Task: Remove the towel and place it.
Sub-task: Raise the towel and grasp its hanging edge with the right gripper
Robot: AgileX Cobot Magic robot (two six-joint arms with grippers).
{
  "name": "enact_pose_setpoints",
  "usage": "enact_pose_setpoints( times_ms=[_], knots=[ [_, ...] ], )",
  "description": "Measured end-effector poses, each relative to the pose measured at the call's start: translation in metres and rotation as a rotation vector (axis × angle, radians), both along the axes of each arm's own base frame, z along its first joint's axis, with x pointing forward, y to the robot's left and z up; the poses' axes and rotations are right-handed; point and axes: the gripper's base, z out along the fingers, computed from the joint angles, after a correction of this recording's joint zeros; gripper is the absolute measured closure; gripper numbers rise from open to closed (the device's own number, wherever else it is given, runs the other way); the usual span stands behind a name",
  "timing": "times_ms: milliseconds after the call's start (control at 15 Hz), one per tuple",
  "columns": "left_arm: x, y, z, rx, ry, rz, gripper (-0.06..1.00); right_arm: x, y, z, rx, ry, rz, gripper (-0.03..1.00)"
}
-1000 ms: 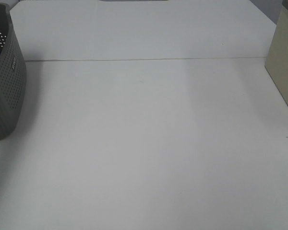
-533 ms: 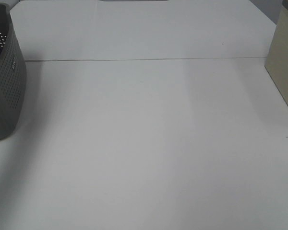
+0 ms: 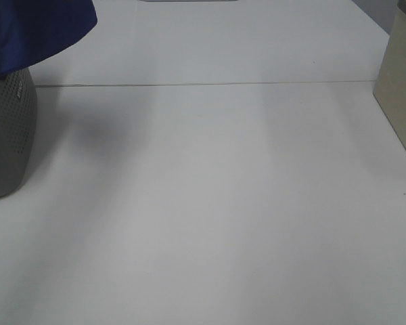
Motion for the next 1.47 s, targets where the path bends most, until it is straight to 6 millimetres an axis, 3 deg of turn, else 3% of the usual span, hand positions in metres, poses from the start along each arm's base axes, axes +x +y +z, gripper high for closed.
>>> enact_pose_setpoints(
  times_ms=[267, 333, 400, 667, 1067, 1333, 1467],
  knots=[
    [-0.010, -0.030, 0.001, 0.120, -0.035, -0.083, 0.94, 0.057, 0.022, 0.017, 0.083, -0.125, 0.190, 0.20],
    [-0.012, -0.035, 0.001, 0.142, -0.047, -0.100, 0.94, 0.074, 0.028, 0.016, 0.081, -0.134, 0.262, 0.20],
    [-0.016, -0.045, 0.003, 0.160, -0.073, -0.140, 0.94, 0.106, 0.042, 0.008, 0.104, -0.145, 0.421, 0.20],
    [-0.029, -0.070, 0.007, 0.150, -0.120, -0.243, 0.94, 0.160, 0.063, -0.001, 0.221, -0.219, 0.642, 0.20],
    [-0.048, -0.101, 0.008, 0.134, -0.142, -0.357, 0.94, 0.263, 0.088, -0.004, 0.403, -0.250, 0.959, 0.20],
    [-0.051, -0.105, 0.009, 0.130, -0.145, -0.376, 0.94, 0.308, 0.125, -0.012, 0.409, -0.246, 1.048, 0.20],
    [-0.051, -0.105, 0.009, 0.129, -0.145, -0.376, 0.94, 0.316, 0.148, -0.009, 0.399, -0.236, 1.116, 0.20]
  ],
)
